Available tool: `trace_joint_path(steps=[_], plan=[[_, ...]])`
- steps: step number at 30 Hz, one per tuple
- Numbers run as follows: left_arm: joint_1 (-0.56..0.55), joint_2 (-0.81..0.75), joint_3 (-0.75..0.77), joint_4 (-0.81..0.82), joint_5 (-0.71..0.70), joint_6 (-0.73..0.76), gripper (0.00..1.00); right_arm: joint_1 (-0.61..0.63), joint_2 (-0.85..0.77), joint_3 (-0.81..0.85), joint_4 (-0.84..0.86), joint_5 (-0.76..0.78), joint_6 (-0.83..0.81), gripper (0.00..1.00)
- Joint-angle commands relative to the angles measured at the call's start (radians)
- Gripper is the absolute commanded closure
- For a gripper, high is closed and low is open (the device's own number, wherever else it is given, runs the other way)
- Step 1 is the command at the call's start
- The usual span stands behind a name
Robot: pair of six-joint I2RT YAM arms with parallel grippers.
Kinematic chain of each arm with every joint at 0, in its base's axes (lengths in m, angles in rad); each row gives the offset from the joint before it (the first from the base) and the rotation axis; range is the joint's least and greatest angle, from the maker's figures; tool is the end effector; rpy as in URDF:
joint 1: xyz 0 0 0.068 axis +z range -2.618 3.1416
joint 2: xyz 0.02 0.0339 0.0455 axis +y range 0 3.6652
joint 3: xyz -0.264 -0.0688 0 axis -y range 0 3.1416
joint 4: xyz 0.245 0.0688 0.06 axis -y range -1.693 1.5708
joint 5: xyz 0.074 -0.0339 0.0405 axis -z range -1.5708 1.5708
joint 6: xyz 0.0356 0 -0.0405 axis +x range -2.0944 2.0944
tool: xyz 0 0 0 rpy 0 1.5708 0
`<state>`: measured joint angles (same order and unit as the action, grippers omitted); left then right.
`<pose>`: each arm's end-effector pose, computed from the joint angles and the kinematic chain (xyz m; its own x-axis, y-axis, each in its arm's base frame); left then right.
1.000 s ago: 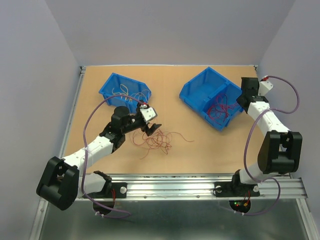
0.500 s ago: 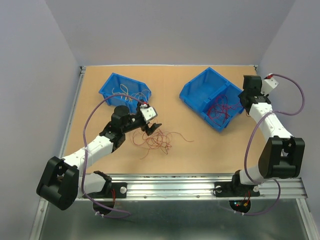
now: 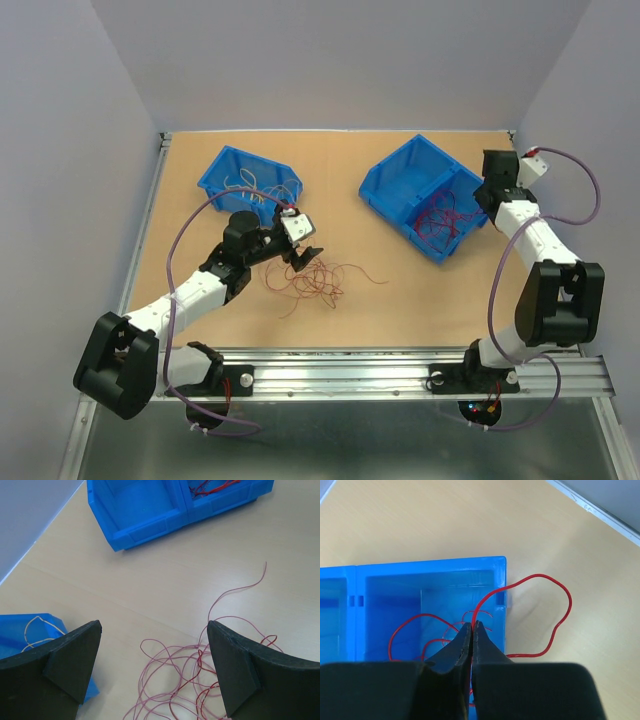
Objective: Untangle the cables
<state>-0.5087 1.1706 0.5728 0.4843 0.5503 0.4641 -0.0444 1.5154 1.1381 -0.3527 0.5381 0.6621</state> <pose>0.2155 -0.1415 0.2565 0.3005 0.2693 -0.9150 0.8213 0.4147 0.3918 0.3320 -0.0330 0.2729 -0.2675 0.5403 -0.7978 0.7405 0.6450 0.1886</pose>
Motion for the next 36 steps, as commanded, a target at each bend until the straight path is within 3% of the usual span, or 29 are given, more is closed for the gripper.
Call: trace_joint_path(steps=[1,10,18,23,29,36], plan=[[-0.001,-0.005,0.047,0.023,0.026,0.013,0.01,0.024,-0.020,0.054,0.076,-0.009,-0.024,1.00],[-0.001,-0.008,0.047,0.022,0.031,0.018,0.01,0.173,-0.026,0.029,0.233,-0.115,-0.252,0.99],[-0.002,-0.002,0.044,0.017,0.031,0.025,0.01,0.232,-0.009,0.028,0.256,-0.225,-0.321,0.99],[-0.002,0.000,0.045,0.019,0.031,0.025,0.01,0.227,-0.040,-0.023,0.261,-0.119,-0.218,0.99],[-0.002,0.003,0.045,0.016,0.031,0.025,0.01,0.137,-0.049,-0.087,0.261,-0.170,-0.075,1.00],[-0.002,0.008,0.050,0.014,0.030,0.025,0.01,0.127,0.052,-0.100,0.245,-0.182,0.016,0.99]])
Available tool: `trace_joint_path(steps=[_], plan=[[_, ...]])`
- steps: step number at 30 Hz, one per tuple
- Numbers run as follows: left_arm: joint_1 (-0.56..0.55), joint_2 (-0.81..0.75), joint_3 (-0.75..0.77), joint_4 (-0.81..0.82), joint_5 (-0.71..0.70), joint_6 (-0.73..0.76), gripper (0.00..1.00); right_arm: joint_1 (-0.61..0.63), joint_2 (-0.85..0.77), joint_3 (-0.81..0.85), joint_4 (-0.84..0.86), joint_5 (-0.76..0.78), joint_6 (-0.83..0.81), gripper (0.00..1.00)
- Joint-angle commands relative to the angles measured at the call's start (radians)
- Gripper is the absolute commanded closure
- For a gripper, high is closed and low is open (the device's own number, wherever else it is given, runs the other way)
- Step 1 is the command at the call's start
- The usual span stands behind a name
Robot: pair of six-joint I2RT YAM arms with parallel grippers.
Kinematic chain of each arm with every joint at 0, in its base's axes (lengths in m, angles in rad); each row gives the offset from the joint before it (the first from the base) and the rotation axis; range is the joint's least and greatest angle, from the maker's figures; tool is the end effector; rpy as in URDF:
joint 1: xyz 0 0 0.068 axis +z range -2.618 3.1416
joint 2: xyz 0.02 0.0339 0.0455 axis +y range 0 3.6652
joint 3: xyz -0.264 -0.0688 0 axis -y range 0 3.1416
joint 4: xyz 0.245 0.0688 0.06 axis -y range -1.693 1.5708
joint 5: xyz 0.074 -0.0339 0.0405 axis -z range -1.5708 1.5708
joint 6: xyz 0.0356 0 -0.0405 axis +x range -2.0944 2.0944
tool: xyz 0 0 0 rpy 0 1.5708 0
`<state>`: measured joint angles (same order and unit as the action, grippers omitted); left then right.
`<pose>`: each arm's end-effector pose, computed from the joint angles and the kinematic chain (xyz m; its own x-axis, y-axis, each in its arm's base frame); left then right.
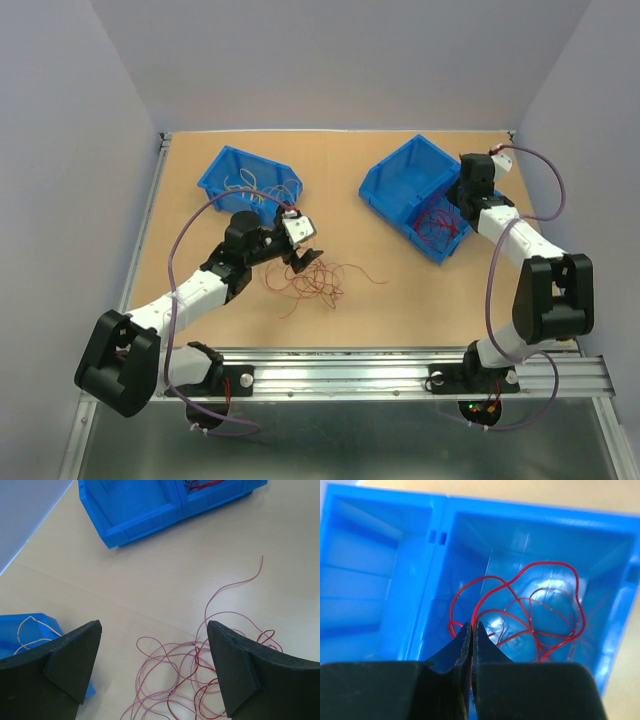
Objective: Untangle the cables
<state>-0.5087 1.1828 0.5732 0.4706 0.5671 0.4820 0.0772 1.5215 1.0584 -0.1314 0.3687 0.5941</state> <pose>0.2163 -0.1425 0.2524 0.2986 0.2812 -0.9120 0.8318 0.3919 0.3931 0.3418 0.0136 0.2614 -0.3364 0.4977 -0.7995 0.4996 0.8139 0.2965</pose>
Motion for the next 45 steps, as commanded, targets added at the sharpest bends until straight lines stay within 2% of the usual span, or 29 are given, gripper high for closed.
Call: trace_joint_path(steps=[1,6,11,15,18,20,24,25,28,30,33,36,40,41,43,44,45], plan=[[-0.002,-0.002,0.047,0.028,0.013,0.007,0.01,0.006,0.083,-0.024,0.023,-0.026,0.116,0.99],[-0.004,0.011,0.054,0.026,0.007,0.000,0.01,0.007,0.241,0.014,0.024,-0.079,0.154,1.00],[-0.004,0.012,0.060,0.028,0.002,-0.016,0.01,0.007,0.243,0.022,0.024,-0.056,0.142,0.98],[-0.004,0.008,0.079,0.033,-0.010,-0.114,0.01,0.010,0.137,-0.006,0.024,0.005,0.128,0.83],[-0.004,-0.015,0.108,0.034,-0.061,-0.215,0.01,0.015,0.069,-0.023,0.024,0.048,0.101,0.61],[-0.004,-0.041,0.108,0.039,-0.116,-0.198,0.01,0.016,0.017,-0.031,0.023,0.059,0.085,0.48],[-0.004,-0.058,0.062,0.062,-0.061,-0.107,0.01,0.016,-0.047,-0.047,0.018,0.064,0.075,0.45],[-0.007,-0.045,0.065,0.047,-0.029,-0.094,0.01,0.016,-0.066,-0.052,0.016,0.067,0.072,0.37],[-0.027,0.004,0.099,-0.010,-0.029,-0.046,0.01,0.016,-0.089,-0.058,0.010,0.069,0.069,0.32],[-0.036,0.030,0.129,-0.058,-0.033,-0.028,0.01,0.015,-0.122,-0.066,0.012,0.061,0.067,0.32],[-0.080,0.066,0.143,-0.081,-0.111,0.006,0.01,0.018,-0.165,-0.077,0.010,0.021,0.042,0.32],[-0.134,0.084,0.139,-0.081,-0.171,0.026,0.01,0.019,-0.188,-0.089,0.010,0.012,0.036,0.39],[-0.157,0.095,0.139,-0.081,-0.213,0.033,0.01,0.019,-0.167,-0.092,0.009,0.016,0.050,0.62],[-0.157,0.094,0.139,-0.082,-0.216,0.033,0.01,0.019,-0.156,-0.090,0.006,0.021,0.053,0.74],[-0.157,0.089,0.139,-0.082,-0.217,0.033,0.01,0.019,-0.124,-0.083,-0.002,0.032,0.062,0.81],[-0.157,0.086,0.139,-0.081,-0.216,0.035,0.01,0.019,-0.110,-0.081,-0.004,0.047,0.065,0.88],[-0.157,0.084,0.137,-0.081,-0.213,0.032,0.01,0.019,-0.077,-0.078,-0.002,0.070,0.075,0.90]])
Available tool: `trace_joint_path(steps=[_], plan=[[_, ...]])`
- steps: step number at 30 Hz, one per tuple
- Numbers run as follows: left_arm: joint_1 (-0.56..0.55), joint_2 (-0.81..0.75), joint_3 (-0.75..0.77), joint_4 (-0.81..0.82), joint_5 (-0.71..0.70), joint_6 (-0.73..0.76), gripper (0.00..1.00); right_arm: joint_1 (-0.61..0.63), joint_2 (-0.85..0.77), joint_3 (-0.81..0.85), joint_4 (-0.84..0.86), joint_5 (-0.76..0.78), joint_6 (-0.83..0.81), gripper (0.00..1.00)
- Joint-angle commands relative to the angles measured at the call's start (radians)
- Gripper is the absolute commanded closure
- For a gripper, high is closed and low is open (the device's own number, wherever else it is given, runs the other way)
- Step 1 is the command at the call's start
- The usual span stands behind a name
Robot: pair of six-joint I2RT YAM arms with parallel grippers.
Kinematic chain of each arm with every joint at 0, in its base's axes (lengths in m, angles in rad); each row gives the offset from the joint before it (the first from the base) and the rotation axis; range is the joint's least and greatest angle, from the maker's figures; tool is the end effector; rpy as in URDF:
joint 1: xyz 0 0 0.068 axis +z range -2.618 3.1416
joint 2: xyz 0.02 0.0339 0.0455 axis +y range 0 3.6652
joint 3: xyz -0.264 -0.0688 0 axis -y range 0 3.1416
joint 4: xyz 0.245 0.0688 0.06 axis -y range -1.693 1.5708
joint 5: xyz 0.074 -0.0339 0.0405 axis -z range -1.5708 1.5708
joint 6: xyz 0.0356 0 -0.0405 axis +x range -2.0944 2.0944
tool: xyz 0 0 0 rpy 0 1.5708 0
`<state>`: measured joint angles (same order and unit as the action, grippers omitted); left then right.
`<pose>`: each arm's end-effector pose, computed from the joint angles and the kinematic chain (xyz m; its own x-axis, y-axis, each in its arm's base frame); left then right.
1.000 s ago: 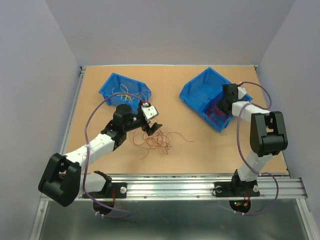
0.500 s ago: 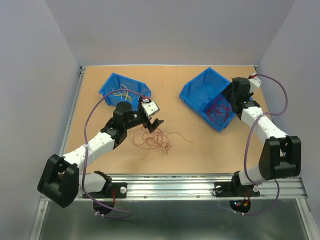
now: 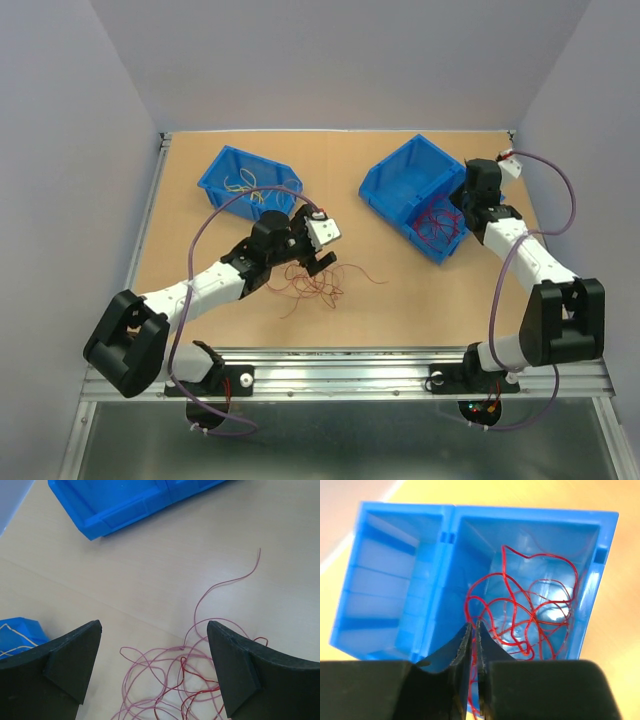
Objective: Untangle the cables
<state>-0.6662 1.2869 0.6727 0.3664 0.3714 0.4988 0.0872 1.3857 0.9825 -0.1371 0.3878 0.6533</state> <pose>0.2159 -0.1861 0.2485 0.2385 0.3795 -0.8939 0.8408 0.3799 0.3856 0.3120 0.0138 0.2770 -0.2596 0.5421 -0.7992 0.5040 0.7820 0.3668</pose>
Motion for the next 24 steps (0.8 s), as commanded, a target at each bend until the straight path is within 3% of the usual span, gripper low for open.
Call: trace_joint_path(steps=[1,10,12,18,22,24], plan=[[0.000,-0.021,0.036,0.023,-0.017,0.017,0.01,0.009,0.078,-0.001,0.002,0.056,0.025,0.91],[-0.007,-0.034,0.031,0.019,-0.015,0.018,0.01,0.013,0.433,0.119,-0.019,-0.053,0.074,0.99],[-0.009,-0.040,0.031,0.019,-0.017,0.018,0.01,0.016,0.426,0.128,-0.027,-0.020,0.072,0.99],[-0.012,-0.046,0.025,0.020,-0.017,0.026,0.01,0.042,0.201,0.070,-0.029,0.115,0.059,0.99],[-0.022,-0.015,0.039,0.000,-0.029,0.035,0.01,0.045,0.058,0.036,-0.033,0.134,0.040,0.85],[-0.032,-0.001,0.047,-0.014,-0.037,0.052,0.01,0.043,-0.031,0.035,-0.032,0.099,0.025,0.65]])
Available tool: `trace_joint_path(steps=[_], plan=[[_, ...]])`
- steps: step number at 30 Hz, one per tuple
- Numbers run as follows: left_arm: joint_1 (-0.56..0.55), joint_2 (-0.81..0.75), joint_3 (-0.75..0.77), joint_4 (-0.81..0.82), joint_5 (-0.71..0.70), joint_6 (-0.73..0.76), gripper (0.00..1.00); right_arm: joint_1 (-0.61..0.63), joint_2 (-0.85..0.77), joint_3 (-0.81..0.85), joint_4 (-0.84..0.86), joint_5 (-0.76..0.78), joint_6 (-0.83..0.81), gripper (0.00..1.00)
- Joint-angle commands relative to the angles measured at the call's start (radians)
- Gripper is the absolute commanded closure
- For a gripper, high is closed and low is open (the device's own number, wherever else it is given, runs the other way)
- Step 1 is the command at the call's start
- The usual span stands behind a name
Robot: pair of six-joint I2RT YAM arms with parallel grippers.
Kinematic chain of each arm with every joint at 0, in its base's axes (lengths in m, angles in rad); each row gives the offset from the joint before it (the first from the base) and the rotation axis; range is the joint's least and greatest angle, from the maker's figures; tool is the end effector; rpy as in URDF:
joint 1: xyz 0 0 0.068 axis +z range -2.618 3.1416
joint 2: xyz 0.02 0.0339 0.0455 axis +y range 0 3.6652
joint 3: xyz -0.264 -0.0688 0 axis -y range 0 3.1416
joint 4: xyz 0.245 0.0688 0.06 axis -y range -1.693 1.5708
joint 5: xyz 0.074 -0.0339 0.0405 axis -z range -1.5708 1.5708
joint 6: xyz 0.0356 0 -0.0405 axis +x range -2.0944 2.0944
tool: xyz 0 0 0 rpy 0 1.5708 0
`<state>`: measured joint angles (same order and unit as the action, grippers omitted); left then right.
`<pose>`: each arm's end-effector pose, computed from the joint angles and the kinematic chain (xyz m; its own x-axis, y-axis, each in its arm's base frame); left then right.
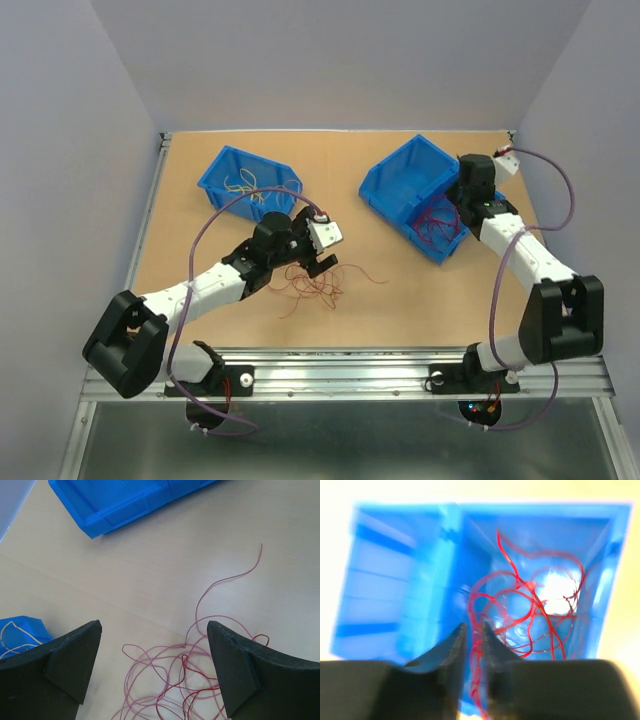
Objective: Untangle the cables
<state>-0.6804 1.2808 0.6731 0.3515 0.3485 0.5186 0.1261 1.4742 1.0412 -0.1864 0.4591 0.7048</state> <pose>0.2130 -0.1880 0.2486 0.2493 0.3976 -0.8831 0.8342 0.3750 0.4043 0.3277 0.0256 0.2664 -0.2799 0.5500 -0.7869 0.5599 0.7593 0.3316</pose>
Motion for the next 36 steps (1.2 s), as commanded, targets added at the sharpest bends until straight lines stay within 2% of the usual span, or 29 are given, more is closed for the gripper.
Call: trace_joint_path(steps=[1,2,3,6,9,15,24,27,31,32,34,35,36], plan=[[-0.021,0.017,0.049,-0.005,-0.010,0.038,0.01,0.006,-0.147,-0.027,0.018,0.004,-0.030,0.46],[-0.024,0.023,0.059,-0.029,-0.005,0.046,0.01,0.006,-0.173,-0.038,0.016,-0.037,-0.024,0.08],[-0.025,0.026,0.063,-0.046,0.003,0.058,0.01,0.006,-0.225,-0.056,0.019,-0.054,-0.015,0.00],[-0.041,0.034,0.074,-0.132,0.066,0.121,0.01,0.006,-0.265,-0.133,0.120,-0.154,-0.060,0.00],[-0.068,0.034,0.057,-0.183,0.067,0.184,0.01,0.006,-0.253,-0.119,0.120,-0.203,-0.080,0.00],[-0.085,0.026,0.013,-0.224,0.061,0.254,0.05,0.004,-0.255,-0.124,0.120,-0.191,-0.087,0.00],[-0.087,0.064,0.040,-0.350,0.136,0.313,0.08,0.006,-0.244,-0.122,0.120,-0.200,-0.088,0.00],[-0.091,0.095,0.046,-0.350,0.126,0.322,0.13,0.004,-0.241,-0.121,0.120,-0.208,-0.087,0.00],[-0.111,0.153,0.071,-0.378,0.086,0.316,0.35,0.006,-0.241,-0.122,0.120,-0.208,-0.087,0.00],[-0.113,0.173,0.081,-0.376,0.078,0.311,0.53,0.006,-0.242,-0.121,0.120,-0.208,-0.087,0.00],[-0.114,0.181,0.089,-0.378,0.076,0.307,0.71,0.006,-0.244,-0.121,0.120,-0.212,-0.090,0.00],[-0.116,0.173,0.094,-0.376,0.079,0.302,0.90,0.006,-0.242,-0.121,0.122,-0.223,-0.091,0.00],[-0.114,0.163,0.092,-0.373,0.083,0.298,1.00,0.006,-0.241,-0.121,0.123,-0.234,-0.094,0.00]])
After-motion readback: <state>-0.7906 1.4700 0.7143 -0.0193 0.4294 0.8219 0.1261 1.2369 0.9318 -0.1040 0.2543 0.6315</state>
